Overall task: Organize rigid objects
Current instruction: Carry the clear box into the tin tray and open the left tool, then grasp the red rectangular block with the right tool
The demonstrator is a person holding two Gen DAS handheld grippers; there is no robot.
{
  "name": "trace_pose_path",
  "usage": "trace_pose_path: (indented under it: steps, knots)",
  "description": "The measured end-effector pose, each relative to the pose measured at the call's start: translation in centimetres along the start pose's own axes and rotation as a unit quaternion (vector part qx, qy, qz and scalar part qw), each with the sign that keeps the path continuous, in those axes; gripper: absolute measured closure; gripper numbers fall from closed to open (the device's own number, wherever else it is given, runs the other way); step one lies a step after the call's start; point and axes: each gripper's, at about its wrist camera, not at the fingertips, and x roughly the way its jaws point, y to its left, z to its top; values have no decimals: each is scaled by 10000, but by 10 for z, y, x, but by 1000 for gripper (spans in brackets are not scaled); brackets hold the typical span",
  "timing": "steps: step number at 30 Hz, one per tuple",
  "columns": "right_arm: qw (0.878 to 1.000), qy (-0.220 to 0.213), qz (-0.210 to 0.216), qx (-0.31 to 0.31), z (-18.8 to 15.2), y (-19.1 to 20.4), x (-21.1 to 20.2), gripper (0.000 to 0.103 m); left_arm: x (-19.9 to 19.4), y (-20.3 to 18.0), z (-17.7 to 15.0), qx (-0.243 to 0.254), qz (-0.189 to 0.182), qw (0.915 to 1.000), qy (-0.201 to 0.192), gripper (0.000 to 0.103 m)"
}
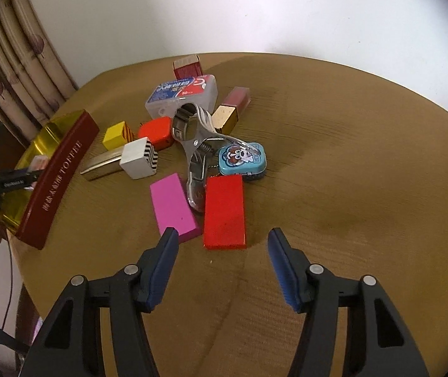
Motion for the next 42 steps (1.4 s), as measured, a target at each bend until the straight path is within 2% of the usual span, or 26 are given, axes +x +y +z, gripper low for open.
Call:
trace_pose_path:
  steps: [5,8,14,17,21,23,27,31,33,38,40,42]
  knots:
    - [9999,128,-71,-42,9,-1,10,46,-4,-2,5,155,-152,9998,49,46]
    - [9997,229,-65,-91,14,-1,16,46,-12,-5,7,274,-69,9996,-44,46]
    - [9994,290,-64,-202,20,2,22,46,-50,-7,-1,91,-192,9984,-526,46]
    - [9991,332,-76,-254,23,3,24,47,-68,-9,-10,-52,-317,9975,-631,46]
    - [9987,407,3,-318,25,5,24,63,-89,-11,-28,-217,-524,9958,-726,46]
    - [9983,430,-43,-384,24,7,23,63,-97,-15,-36,-225,-623,9950,-744,46]
    - [9979,531,127,-352,23,4,19,63,-108,-23,-55,-171,-647,9947,-775,46]
    - [9966,645,10,-505,17,6,21,64,-113,-31,-65,-95,-703,9942,-803,46]
    - [9955,678,-213,-634,18,8,26,63,-114,-35,-67,-43,-756,9939,-804,46]
    - [9934,799,-285,-773,27,13,39,64,-111,-42,-70,53,-765,9942,-750,46]
    - [9930,834,-302,-779,30,14,41,75,-110,-42,-72,-14,-806,9943,-705,46]
    - [9928,821,-344,-805,30,15,41,76,-110,-40,-76,-104,-839,9938,-722,46]
